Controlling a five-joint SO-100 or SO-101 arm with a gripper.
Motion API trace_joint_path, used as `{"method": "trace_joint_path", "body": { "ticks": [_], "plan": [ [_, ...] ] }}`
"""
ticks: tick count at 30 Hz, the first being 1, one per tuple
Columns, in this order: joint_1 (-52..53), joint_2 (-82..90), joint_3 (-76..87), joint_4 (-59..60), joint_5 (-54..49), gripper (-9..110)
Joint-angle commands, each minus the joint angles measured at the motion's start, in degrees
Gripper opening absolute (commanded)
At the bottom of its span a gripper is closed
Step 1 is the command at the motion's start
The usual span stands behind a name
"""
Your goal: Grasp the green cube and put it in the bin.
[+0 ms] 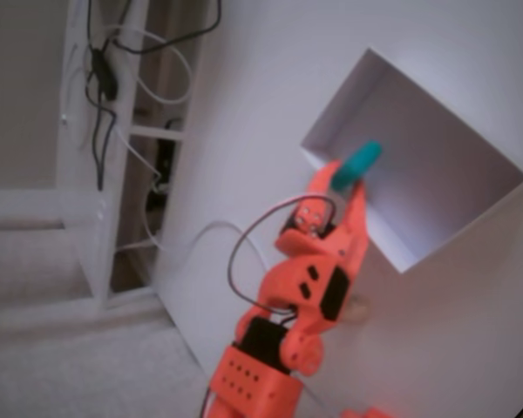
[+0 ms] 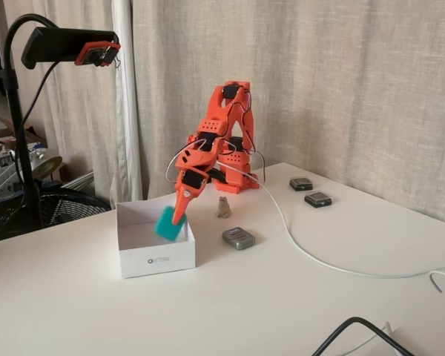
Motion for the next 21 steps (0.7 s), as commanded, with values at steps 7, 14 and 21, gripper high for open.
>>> {"method": "trace_joint_path", "body": {
  "ticks": [7, 14, 21],
  "plan": [
    [-0.35, 3.08, -2.99, 5.19, 0.62, 37],
    [-8.44, 12.92, -2.37, 9.49, 2.29, 37],
    [-20.3, 24.61, -0.88, 7.47, 8.7, 31]
  ]
}}
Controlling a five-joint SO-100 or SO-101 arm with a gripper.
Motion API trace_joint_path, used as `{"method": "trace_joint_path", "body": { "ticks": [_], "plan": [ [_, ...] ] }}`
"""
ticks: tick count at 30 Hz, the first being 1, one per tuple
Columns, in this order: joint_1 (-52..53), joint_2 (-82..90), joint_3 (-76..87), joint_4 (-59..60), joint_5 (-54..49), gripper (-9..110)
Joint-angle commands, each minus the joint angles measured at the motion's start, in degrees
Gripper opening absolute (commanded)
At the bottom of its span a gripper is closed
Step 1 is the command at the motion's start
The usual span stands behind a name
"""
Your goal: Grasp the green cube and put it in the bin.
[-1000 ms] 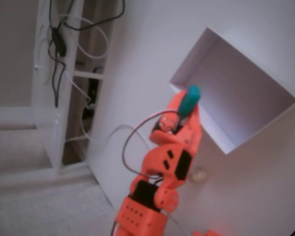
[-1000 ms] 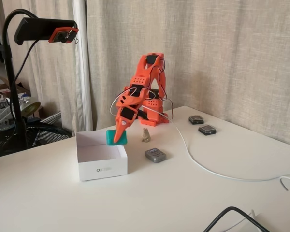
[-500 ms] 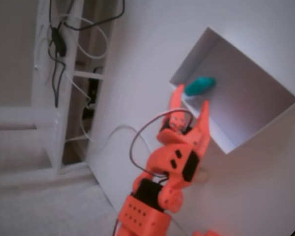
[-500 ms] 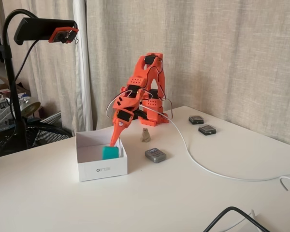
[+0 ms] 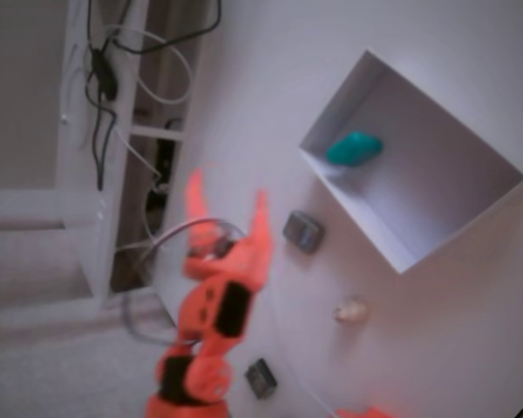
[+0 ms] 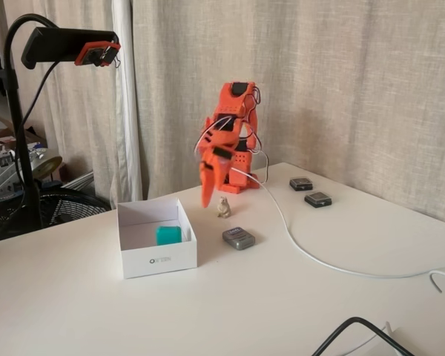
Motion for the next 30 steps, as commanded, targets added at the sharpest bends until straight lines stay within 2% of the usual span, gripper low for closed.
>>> {"method": "trace_joint_path", "body": {
  "ticks": [1, 10, 18, 30],
  "plan": [
    [-5.54, 8.09, 0.09, -1.05, 3.52, 31],
    [-23.2, 30.76, 4.83, -3.69, 15.64, 30],
    [-38.5, 54.84, 26.1, -1.14, 19.34, 28],
    [-46.49, 80.51, 51.06, 11.43, 20.39, 28]
  ]
}}
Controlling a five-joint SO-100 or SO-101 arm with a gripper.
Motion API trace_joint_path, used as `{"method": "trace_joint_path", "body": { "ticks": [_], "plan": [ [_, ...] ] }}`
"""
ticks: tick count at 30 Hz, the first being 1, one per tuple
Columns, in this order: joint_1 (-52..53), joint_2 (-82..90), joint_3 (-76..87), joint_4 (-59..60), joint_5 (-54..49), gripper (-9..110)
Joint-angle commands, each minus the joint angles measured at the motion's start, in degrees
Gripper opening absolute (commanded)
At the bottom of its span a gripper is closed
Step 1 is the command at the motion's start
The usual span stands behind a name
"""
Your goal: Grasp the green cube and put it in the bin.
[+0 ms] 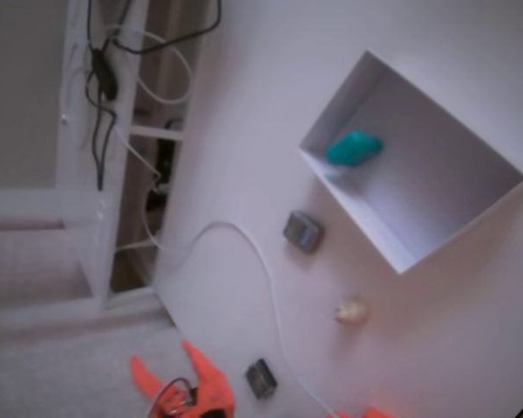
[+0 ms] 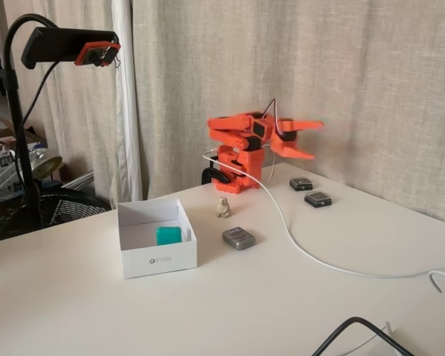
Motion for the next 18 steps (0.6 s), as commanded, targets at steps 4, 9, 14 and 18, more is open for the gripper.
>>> {"method": "trace_joint_path", "body": {
  "ticks": [4, 9, 14, 18],
  "plan": [
    [-1.76, 3.6, 0.18, 11.25, 0.35, 28],
    [-1.85, 3.6, 0.09, 21.36, 0.44, 26],
    [-1.67, 3.6, -0.97, 31.03, 0.0, 24],
    [-1.67, 3.6, -3.34, 39.46, 0.0, 17]
  ]
}}
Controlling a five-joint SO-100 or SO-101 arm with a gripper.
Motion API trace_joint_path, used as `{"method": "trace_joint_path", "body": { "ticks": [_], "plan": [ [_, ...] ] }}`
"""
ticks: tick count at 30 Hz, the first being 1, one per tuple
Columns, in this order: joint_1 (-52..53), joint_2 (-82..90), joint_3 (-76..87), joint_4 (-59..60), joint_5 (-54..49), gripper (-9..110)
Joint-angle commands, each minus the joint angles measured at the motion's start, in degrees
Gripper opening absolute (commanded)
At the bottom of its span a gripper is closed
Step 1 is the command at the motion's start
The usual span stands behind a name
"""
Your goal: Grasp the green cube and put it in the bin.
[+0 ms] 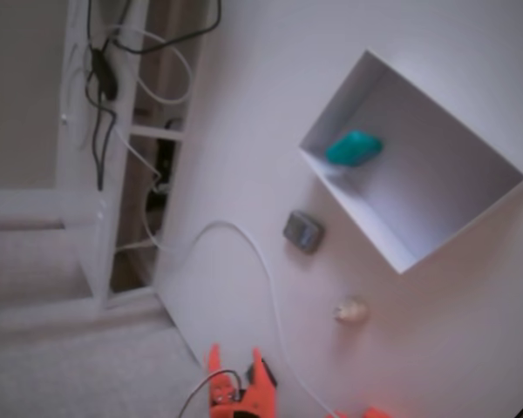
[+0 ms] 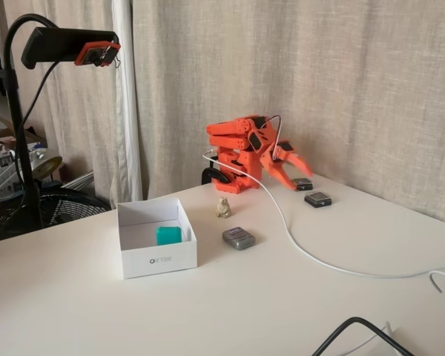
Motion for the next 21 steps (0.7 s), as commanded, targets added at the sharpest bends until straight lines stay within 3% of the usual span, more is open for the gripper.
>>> {"method": "trace_joint_path", "body": {
  "ticks": [1, 4, 10, 21],
  "plan": [
    [-0.09, 0.53, -3.6, 5.71, 0.0, 17],
    [-0.18, 0.53, -5.19, 12.22, 0.0, 13],
    [-0.18, 0.53, -5.19, 12.22, 0.26, -8],
    [0.18, 0.53, -5.27, 12.22, 0.44, -8]
  ]
}}
